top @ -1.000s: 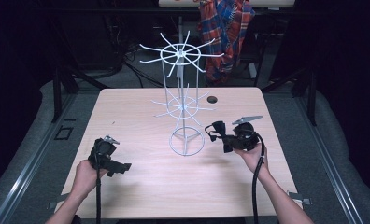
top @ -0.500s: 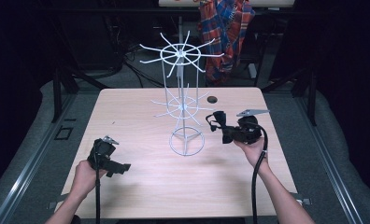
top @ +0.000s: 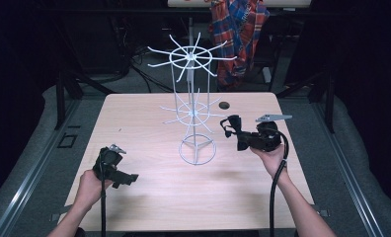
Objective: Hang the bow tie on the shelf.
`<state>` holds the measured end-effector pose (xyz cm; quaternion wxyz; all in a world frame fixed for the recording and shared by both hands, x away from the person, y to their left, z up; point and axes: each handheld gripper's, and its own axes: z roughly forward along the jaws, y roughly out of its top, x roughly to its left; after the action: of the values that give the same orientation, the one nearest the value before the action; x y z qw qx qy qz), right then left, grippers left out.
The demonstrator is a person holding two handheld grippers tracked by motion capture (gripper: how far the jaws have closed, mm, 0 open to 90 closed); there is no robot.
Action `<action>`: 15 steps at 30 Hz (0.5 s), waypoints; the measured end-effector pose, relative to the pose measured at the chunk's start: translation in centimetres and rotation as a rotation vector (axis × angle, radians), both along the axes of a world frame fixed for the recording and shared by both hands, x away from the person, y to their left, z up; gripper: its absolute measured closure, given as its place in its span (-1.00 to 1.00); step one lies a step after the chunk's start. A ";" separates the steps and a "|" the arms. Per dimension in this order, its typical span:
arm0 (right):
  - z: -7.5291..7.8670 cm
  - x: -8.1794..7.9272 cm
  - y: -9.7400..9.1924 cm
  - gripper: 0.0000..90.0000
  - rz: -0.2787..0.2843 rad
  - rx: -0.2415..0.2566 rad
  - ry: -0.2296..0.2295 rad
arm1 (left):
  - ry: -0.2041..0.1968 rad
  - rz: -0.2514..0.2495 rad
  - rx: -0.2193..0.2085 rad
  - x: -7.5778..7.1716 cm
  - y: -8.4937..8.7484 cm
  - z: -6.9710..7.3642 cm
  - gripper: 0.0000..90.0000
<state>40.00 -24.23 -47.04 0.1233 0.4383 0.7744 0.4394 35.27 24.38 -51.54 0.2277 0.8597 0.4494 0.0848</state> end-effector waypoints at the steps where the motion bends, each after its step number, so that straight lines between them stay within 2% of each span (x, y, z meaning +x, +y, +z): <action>1: 0.0 0.0 -0.1 0.71 -0.003 0.003 -0.002 | -0.001 -0.002 0.000 0.0 0.0 0.0 -0.94; 15: 0.7 -0.5 -1.3 0.71 -0.003 0.052 -0.035 | -0.004 0.000 0.002 0.0 -0.1 0.0 -0.94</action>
<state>39.46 -25.53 -46.38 0.1263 0.4347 0.7598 0.4667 35.28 24.28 -51.54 0.2278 0.8598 0.4487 0.0867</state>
